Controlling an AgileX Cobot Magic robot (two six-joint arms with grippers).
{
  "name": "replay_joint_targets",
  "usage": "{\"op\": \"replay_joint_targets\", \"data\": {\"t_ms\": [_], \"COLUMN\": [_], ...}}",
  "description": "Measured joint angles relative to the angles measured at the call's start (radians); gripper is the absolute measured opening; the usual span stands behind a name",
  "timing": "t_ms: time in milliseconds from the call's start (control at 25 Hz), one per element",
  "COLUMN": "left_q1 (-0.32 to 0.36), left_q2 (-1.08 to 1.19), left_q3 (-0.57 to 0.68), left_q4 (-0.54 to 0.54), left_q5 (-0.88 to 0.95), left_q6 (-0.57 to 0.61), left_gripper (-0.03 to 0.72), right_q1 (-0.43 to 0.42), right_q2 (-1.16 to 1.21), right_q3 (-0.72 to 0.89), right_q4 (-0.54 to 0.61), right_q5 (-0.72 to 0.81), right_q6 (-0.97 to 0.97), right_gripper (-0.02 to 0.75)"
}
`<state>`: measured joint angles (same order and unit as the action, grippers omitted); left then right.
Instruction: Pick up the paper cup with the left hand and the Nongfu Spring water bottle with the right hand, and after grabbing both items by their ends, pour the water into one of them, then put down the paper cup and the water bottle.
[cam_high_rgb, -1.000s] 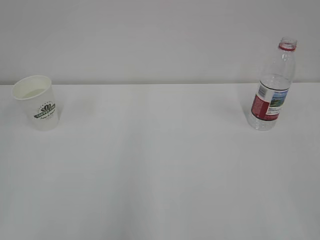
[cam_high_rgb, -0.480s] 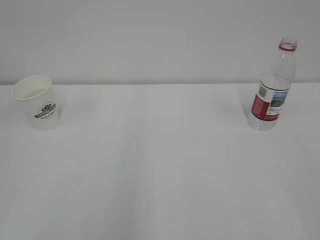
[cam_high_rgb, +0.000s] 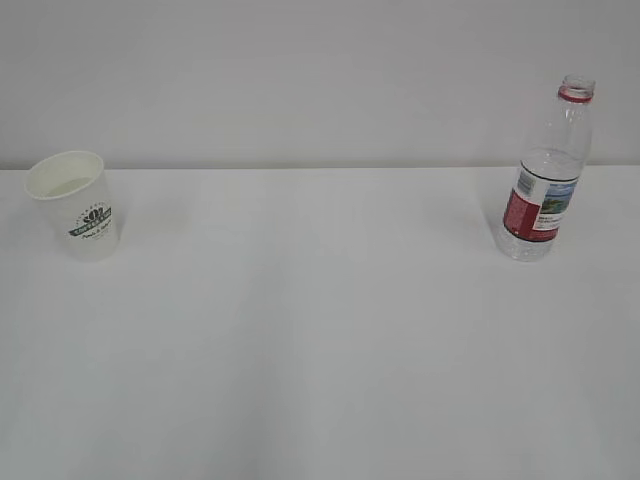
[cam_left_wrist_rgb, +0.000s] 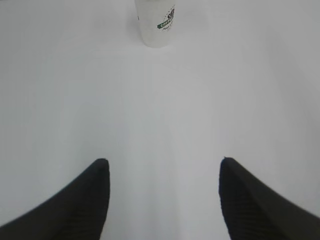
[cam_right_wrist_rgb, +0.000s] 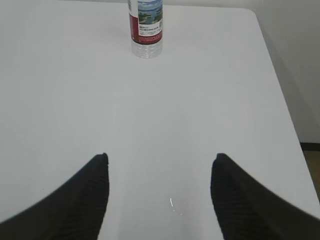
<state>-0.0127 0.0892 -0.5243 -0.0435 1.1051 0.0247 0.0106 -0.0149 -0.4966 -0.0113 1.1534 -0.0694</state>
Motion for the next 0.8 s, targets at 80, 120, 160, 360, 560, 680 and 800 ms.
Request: {"op": "replay_joint_targets", "data": {"t_ms": [80, 120, 160, 360, 560, 680, 800], "left_q1": [0.0, 0.0, 0.0, 0.0, 0.0, 0.0, 0.0], "left_q2": [-0.014, -0.027, -0.043, -0.086, -0.086, -0.086, -0.086], "left_q3": [0.0, 0.0, 0.0, 0.002, 0.002, 0.002, 0.002], "left_q4": [0.0, 0.0, 0.0, 0.0, -0.001, -0.001, -0.001], "left_q5": [0.0, 0.0, 0.0, -0.003, -0.003, -0.003, -0.003], "left_q6": [0.0, 0.0, 0.0, 0.0, 0.0, 0.0, 0.0], "left_gripper": [0.496, 0.494, 0.491, 0.485, 0.47, 0.463, 0.459], "right_q1": [0.0, 0.0, 0.0, 0.0, 0.0, 0.0, 0.0], "right_q2": [0.0, 0.0, 0.0, 0.0, 0.0, 0.0, 0.0], "right_q3": [0.0, 0.0, 0.0, 0.0, 0.0, 0.0, 0.0], "right_q4": [0.0, 0.0, 0.0, 0.0, -0.002, -0.002, 0.011], "right_q5": [0.0, 0.0, 0.0, -0.002, -0.002, -0.002, -0.002], "right_q6": [0.0, 0.0, 0.0, 0.002, 0.002, 0.002, 0.002], "right_gripper": [0.483, 0.482, 0.482, 0.482, 0.482, 0.482, 0.482]}}
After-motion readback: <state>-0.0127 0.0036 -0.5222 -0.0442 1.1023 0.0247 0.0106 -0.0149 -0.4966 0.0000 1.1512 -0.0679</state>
